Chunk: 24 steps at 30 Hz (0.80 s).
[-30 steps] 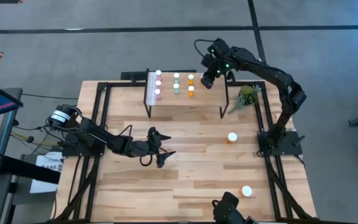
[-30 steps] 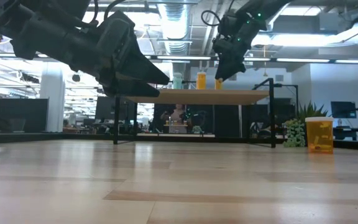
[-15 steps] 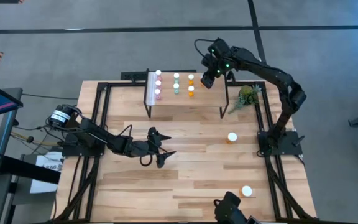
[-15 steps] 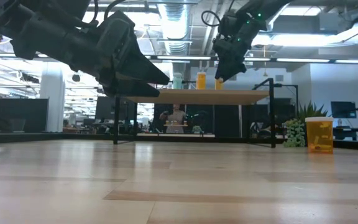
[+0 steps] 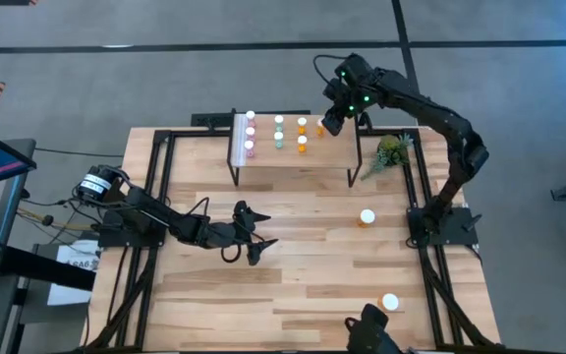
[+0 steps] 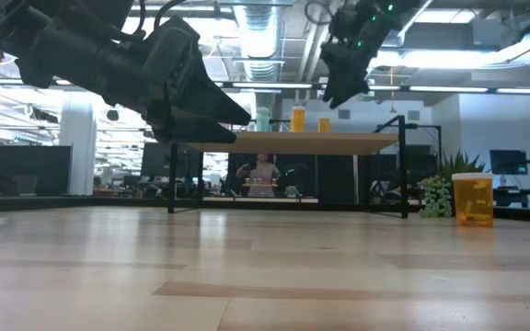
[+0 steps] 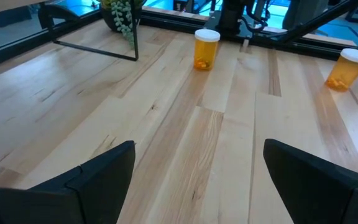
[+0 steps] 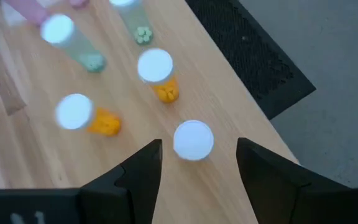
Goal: Pick and place medicine bottles onto shelf by color
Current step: Put the top large orange pill bottle on the shelf
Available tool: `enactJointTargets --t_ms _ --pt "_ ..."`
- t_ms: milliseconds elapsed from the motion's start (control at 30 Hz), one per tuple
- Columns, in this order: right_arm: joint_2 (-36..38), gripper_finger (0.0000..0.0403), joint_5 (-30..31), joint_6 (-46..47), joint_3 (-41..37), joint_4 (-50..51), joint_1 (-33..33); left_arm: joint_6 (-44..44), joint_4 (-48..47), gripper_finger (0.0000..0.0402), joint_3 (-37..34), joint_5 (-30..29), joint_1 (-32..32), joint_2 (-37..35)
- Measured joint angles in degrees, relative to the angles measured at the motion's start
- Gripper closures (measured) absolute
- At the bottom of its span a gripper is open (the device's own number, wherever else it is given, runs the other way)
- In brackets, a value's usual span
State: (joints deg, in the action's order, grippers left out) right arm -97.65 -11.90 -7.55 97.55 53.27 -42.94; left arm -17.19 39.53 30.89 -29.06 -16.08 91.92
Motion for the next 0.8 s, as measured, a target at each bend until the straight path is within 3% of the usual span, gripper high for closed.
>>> enactJointTargets --t_ms 233,367,533,667,800 --pt "4.46 0.0171 0.17 0.54 4.97 7.53 0.38 -0.12 -0.10 0.0058 0.00 0.17 0.00 0.00" --pt "8.46 0.0173 0.41 1.10 5.06 15.59 3.90 -0.41 -0.22 0.0058 0.00 0.22 0.00 0.00" --pt "13.75 0.0176 5.53 4.27 3.18 26.23 14.43 -0.71 -0.20 0.0058 0.00 0.22 0.00 0.00" --pt "19.81 0.0177 10.11 9.70 -2.86 25.98 24.23 -1.11 -0.20 0.0058 0.00 0.24 0.00 0.00" --pt "25.86 0.0177 10.74 16.97 -10.97 23.64 31.94 -1.11 -0.20 0.0058 0.00 0.24 0.00 0.00"
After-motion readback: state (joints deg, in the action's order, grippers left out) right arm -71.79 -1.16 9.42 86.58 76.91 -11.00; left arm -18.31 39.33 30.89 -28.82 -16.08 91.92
